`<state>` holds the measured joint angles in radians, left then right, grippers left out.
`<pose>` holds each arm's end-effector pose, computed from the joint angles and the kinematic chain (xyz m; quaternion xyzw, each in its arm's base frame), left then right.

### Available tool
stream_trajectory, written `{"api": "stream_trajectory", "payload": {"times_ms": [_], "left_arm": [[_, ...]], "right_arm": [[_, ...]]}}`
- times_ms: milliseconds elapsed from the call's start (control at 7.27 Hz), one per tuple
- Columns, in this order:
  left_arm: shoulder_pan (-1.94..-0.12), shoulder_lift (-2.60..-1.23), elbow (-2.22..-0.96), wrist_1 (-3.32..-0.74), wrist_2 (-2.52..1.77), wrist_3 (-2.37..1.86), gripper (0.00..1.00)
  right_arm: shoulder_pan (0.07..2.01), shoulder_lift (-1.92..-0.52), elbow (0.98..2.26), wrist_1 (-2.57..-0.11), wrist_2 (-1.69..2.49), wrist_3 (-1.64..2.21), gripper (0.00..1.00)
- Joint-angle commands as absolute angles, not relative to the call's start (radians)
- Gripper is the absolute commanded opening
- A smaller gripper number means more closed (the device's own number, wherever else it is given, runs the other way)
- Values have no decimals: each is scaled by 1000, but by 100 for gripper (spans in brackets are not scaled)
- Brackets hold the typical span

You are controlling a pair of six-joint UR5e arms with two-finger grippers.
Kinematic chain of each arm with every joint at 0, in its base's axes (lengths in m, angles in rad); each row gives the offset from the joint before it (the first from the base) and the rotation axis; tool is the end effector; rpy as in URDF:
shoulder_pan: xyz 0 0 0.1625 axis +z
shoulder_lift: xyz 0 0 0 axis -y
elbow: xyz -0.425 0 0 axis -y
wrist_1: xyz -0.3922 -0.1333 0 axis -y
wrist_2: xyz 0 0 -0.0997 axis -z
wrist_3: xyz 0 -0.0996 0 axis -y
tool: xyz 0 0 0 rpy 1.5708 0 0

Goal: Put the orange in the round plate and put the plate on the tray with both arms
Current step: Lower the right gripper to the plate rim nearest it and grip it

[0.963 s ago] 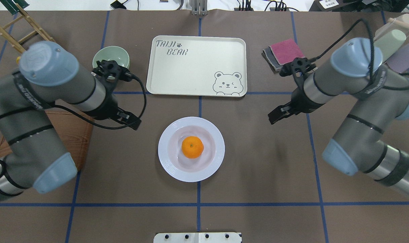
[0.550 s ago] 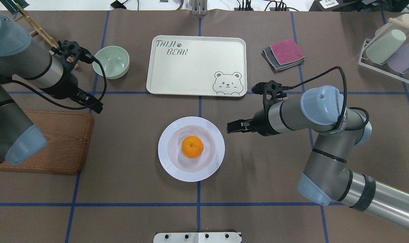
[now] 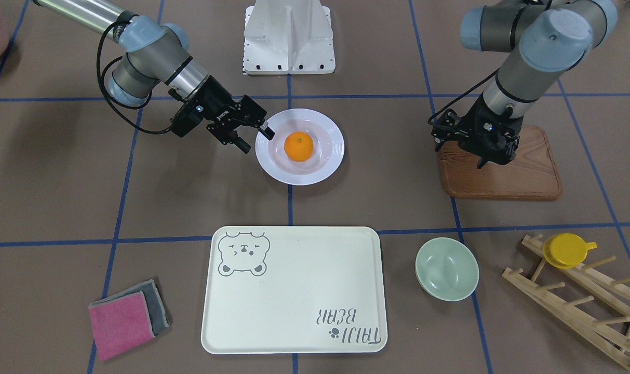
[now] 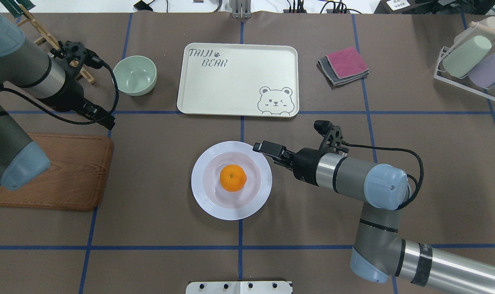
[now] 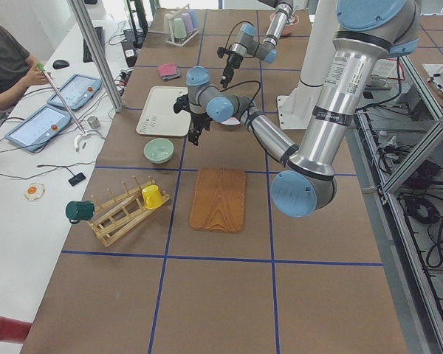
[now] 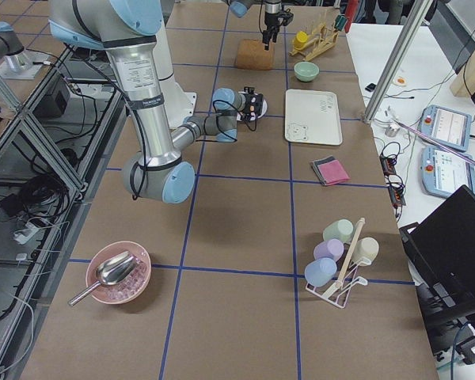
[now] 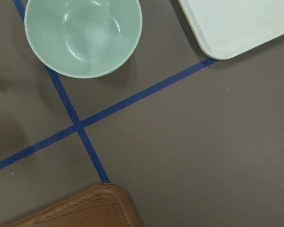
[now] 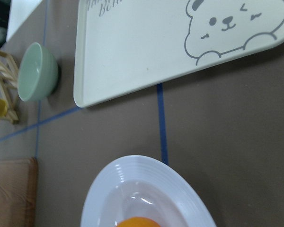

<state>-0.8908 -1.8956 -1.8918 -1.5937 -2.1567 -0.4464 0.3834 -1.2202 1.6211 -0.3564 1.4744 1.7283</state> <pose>0.3029 -0.4990 0.3325 0.1200 0.3984 0.1995 0.8872 -0.5045 -0.3576 0.3046 0.1144 -0.7135 0.2180 0.6560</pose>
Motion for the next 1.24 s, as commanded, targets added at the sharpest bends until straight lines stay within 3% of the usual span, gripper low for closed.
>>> {"api": "stream_trajectory", "payload": {"times_ms": [0,825,1100], "left_arm": [[-891,-1893,-1893,-1594,-2157,-446,99],[-888,-1896,-1893,-1594,-2157,-457,99],[-888,-1894,-1893,-1594,-2157,-457,99]], "right_arm": [[364,-1224,1609,-324,1407,1915,99],[289,-1271,1585,-308,1255,2031,98],[252,-1295,1521,-145,1252,2026,98]]}}
